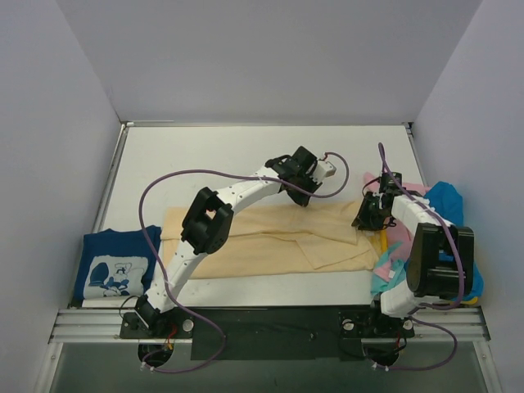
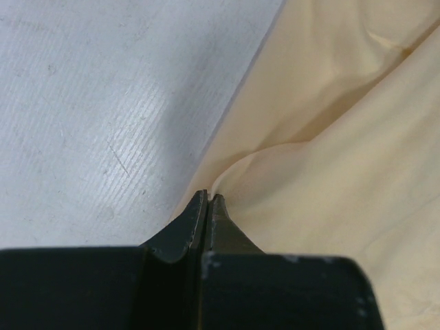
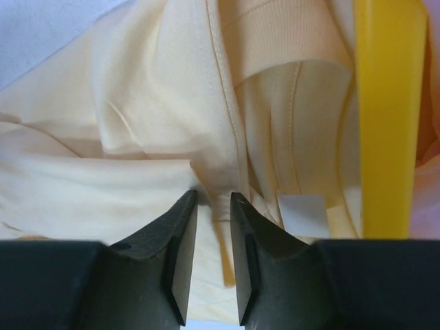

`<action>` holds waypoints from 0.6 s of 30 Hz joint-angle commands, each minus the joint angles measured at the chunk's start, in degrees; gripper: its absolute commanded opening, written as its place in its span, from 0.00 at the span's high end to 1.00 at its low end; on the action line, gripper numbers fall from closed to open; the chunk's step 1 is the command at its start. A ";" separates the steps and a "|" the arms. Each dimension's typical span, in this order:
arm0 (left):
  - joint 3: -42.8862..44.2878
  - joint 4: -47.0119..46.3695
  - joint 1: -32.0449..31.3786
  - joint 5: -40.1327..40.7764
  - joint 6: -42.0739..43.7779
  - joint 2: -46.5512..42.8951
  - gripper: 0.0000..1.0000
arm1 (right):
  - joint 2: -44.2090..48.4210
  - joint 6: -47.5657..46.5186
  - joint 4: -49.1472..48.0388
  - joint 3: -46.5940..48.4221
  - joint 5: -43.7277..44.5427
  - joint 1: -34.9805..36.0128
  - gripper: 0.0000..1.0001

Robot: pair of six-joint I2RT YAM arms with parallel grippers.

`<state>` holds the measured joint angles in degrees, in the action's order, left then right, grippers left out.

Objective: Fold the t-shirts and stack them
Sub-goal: Fold the other side of the tshirt into a rectangle

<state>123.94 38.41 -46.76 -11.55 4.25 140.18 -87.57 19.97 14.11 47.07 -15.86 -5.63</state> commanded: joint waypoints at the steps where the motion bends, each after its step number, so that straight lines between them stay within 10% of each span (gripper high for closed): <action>1: -1.33 -1.59 0.27 0.13 0.58 -3.51 1.00 | 1.25 -0.19 4.60 2.94 1.18 -0.44 0.73; 9: -1.16 -1.67 -0.17 -0.84 1.11 -3.33 1.00 | 10.84 4.20 12.34 1.01 6.01 1.85 0.67; 18: -0.46 -1.15 -0.35 1.70 1.64 -3.51 0.88 | 11.47 4.38 4.18 -4.97 2.15 5.28 0.99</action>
<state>121.95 38.30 -46.89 -11.35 5.30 140.16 -76.03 24.16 21.58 43.20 -11.31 -1.10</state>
